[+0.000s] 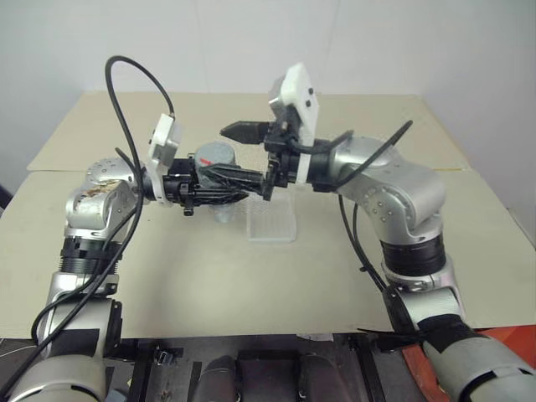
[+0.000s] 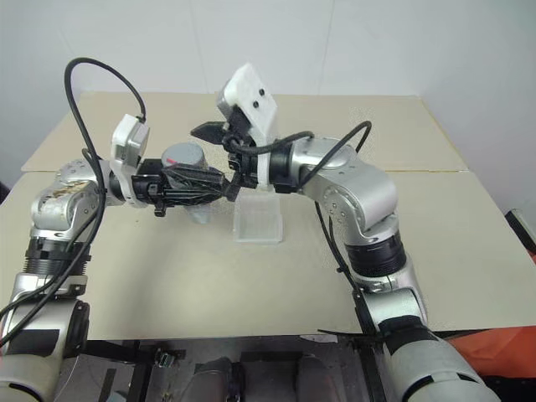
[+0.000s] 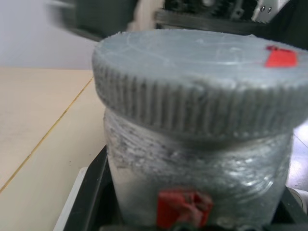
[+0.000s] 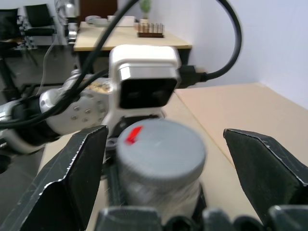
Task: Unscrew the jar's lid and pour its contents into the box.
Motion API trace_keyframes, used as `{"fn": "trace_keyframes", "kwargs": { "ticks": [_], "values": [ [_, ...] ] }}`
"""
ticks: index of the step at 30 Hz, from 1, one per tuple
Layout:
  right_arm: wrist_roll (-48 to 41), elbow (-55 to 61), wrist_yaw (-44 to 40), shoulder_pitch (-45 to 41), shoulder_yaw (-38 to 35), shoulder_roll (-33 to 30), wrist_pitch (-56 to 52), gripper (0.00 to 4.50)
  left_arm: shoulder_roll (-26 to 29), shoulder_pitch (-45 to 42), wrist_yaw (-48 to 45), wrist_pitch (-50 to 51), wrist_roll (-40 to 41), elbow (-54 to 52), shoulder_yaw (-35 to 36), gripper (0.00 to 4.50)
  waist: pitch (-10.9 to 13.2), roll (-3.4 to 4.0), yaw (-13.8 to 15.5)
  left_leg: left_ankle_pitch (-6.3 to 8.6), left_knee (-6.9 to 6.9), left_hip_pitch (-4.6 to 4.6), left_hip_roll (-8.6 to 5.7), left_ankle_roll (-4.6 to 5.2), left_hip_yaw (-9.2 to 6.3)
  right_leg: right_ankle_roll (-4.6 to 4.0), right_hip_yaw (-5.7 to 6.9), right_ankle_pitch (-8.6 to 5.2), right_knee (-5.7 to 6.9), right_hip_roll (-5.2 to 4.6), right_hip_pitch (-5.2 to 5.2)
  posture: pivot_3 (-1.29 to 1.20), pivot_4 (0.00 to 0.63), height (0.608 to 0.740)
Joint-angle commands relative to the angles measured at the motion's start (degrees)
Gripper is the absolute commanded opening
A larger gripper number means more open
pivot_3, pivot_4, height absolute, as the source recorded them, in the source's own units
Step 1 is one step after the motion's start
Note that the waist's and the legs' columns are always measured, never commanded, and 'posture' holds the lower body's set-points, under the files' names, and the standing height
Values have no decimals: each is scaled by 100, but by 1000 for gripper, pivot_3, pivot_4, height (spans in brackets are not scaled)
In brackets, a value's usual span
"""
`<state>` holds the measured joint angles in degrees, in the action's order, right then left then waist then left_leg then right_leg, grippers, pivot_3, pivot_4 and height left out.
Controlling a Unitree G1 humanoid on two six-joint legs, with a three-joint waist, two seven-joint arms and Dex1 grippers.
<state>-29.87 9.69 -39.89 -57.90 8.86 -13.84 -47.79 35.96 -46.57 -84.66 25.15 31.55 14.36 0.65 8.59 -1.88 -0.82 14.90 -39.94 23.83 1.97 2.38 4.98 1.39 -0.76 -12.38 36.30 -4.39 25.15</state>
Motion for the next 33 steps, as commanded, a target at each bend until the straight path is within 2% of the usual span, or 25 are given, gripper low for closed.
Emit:
{"fn": "trace_keyframes", "kwargs": {
  "ticks": [1,12,22,33],
  "values": [
    [79,-64,54,-191,0,85,158,4478,14,-137,-28,-53,47,-177,56,1925,0,0,-2,0,0,0,0,0,0,0,0,0,0,0,0,0,150,740],
    [148,-459,-291,-203,-73,38,456,4478,90,-7,-18,-22,114,-348,127,1925,0,0,-7,0,0,0,1,0,-1,0,0,0,0,0,0,0,150,740],
    [186,-970,-600,-157,-426,-488,714,4478,143,22,-29,-30,137,-383,148,1925,0,0,-6,0,0,0,0,1,-2,0,0,0,-1,0,0,0,150,740],
    [-70,-962,-609,85,-717,-1087,677,4478,145,105,-6,32,187,-486,180,1925,0,0,48,-1,0,1,-3,3,0,1,3,1,-8,-5,-6,0,150,740]
  ]
}}
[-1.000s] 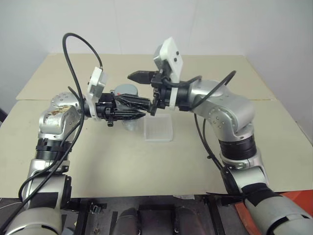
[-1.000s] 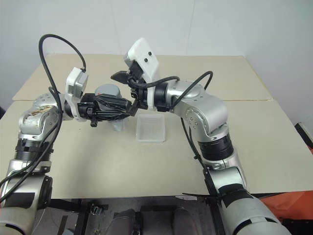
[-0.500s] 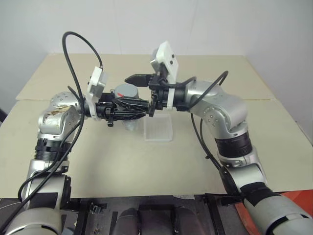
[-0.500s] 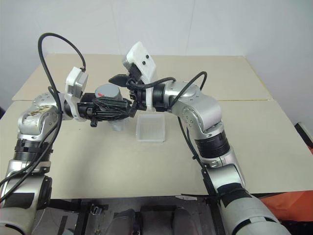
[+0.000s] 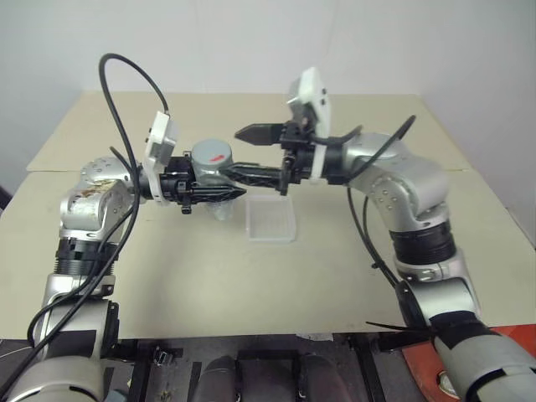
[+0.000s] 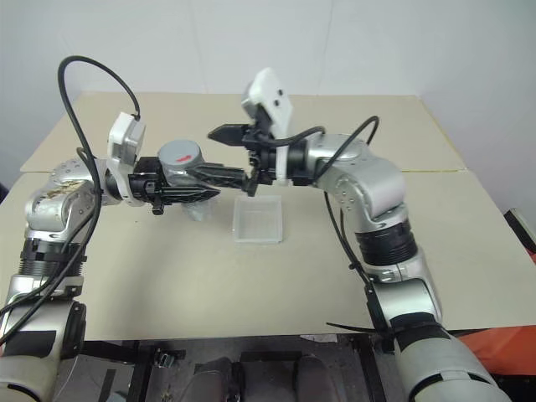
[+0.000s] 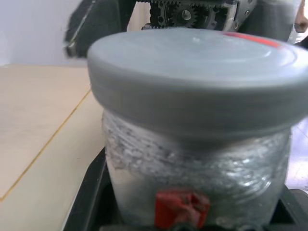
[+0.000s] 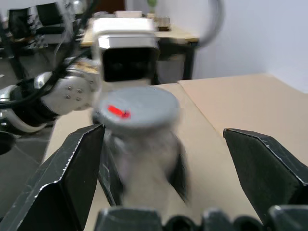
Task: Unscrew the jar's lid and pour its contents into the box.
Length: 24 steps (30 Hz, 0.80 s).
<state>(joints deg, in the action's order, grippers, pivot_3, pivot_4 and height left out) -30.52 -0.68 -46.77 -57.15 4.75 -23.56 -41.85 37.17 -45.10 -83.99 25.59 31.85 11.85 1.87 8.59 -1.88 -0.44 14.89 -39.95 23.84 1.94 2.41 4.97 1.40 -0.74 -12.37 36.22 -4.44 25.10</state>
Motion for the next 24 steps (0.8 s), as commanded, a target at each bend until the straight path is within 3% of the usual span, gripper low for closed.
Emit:
{"fn": "trace_keyframes", "kwargs": {
  "ticks": [1,11,17,24],
  "values": [
    [-7,74,73,24,-326,-143,75,4478,16,-33,-74,-4,154,-245,65,1925,0,0,2,0,0,0,0,1,3,0,-1,0,-1,0,1,0,150,740],
    [-459,1096,-225,268,-289,-346,-298,4478,-135,-117,24,-144,24,11,63,1925,0,0,-61,0,3,0,4,1,0,1,-5,0,2,5,6,0,150,740],
    [-808,1717,29,111,-87,55,-636,4478,-247,-235,-1,-274,-57,220,-12,1925,0,0,-46,0,1,0,4,1,-2,1,-4,1,5,4,5,0,150,740],
    [-335,1329,247,-249,446,575,-402,4478,-343,-298,-36,-307,-81,255,-42,1925,0,0,-45,0,0,0,3,1,-2,1,-3,0,6,5,5,0,150,740]
  ]
}}
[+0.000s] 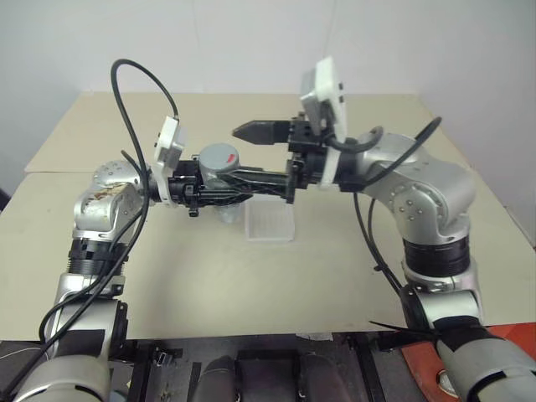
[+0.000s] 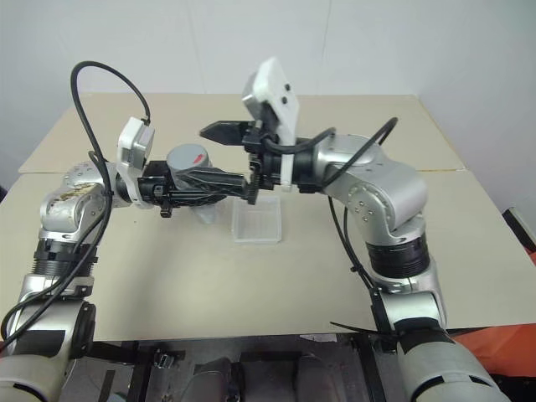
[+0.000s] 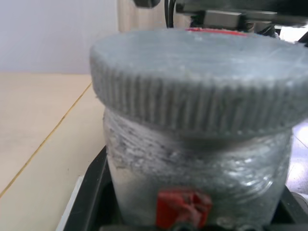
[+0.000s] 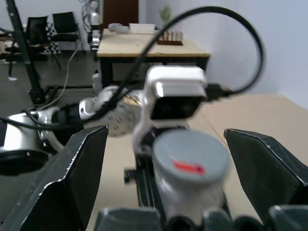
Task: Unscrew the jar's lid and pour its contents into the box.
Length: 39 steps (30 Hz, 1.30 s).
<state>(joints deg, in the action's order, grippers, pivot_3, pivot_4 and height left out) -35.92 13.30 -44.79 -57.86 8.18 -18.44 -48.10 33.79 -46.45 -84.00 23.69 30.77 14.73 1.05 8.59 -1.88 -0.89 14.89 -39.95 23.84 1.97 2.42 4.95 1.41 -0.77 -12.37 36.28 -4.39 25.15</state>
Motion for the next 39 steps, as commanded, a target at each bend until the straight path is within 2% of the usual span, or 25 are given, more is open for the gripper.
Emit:
{"fn": "trace_keyframes", "kwargs": {
  "ticks": [1,8,18,39],
  "values": [
    [257,-126,40,-214,151,114,268,4478,-12,-158,-36,-113,33,-38,46,1925,0,0,0,0,0,0,-1,0,1,0,0,0,-1,0,0,0,150,740],
    [587,-615,58,-453,299,402,424,4478,8,-75,-44,-97,45,-135,72,1925,0,0,2,0,-1,0,-1,0,1,0,1,0,1,-1,0,0,150,740],
    [740,-1029,-51,-506,121,400,512,4478,83,51,7,-29,86,-295,129,1925,0,0,-2,0,0,0,-1,0,1,0,1,0,2,0,0,0,150,740],
    [631,-947,-246,-190,-284,-481,503,4478,136,-34,-6,-56,102,-204,97,1925,0,0,3,0,0,0,-1,0,1,0,1,0,0,-1,0,0,150,740]
  ]
}}
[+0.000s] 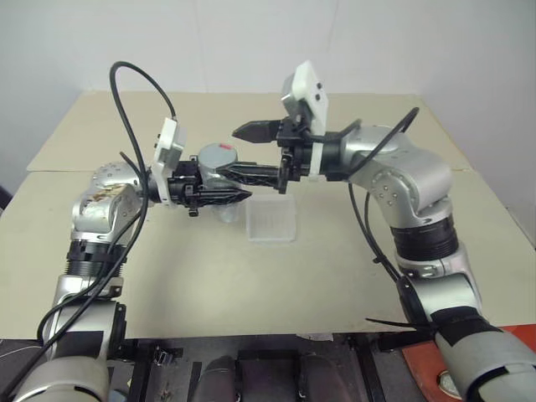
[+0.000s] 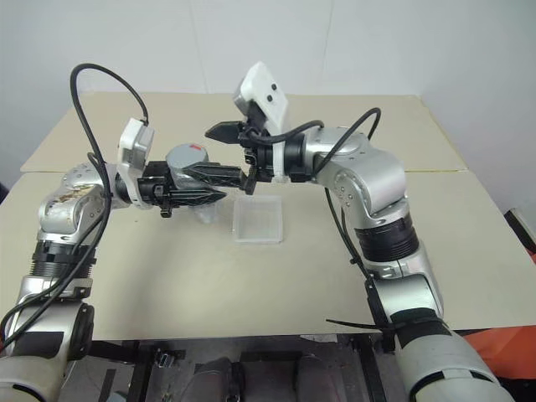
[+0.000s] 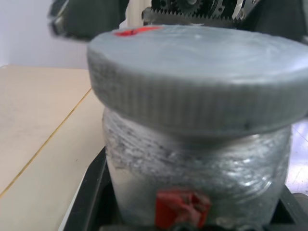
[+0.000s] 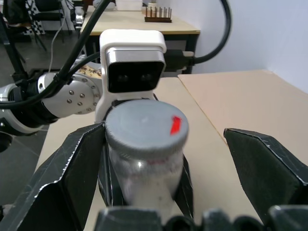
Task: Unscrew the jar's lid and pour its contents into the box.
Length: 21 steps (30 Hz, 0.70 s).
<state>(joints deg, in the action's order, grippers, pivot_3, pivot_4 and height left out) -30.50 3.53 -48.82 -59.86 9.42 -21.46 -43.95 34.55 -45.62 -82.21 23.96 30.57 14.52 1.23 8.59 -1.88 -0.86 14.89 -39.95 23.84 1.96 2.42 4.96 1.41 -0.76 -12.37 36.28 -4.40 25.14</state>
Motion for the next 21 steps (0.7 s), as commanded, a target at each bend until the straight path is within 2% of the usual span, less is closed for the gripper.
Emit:
{"fn": "trace_keyframes", "kwargs": {
  "ticks": [1,16,21],
  "values": [
    [71,52,163,22,-411,-195,80,4478,62,-118,-188,-84,120,-182,75,1925,0,0,1,0,0,0,0,0,0,0,0,0,0,0,0,0,150,740],
    [46,137,244,85,-456,-263,45,4478,37,-179,-239,-85,76,-133,80,1925,0,0,1,0,0,0,0,0,0,0,-1,0,-1,1,0,0,150,740],
    [-192,347,16,179,-640,-554,-102,4478,38,-170,-222,-79,66,-115,90,1925,0,0,20,0,0,0,0,0,1,0,0,0,-2,0,0,0,150,740]
  ]
}}
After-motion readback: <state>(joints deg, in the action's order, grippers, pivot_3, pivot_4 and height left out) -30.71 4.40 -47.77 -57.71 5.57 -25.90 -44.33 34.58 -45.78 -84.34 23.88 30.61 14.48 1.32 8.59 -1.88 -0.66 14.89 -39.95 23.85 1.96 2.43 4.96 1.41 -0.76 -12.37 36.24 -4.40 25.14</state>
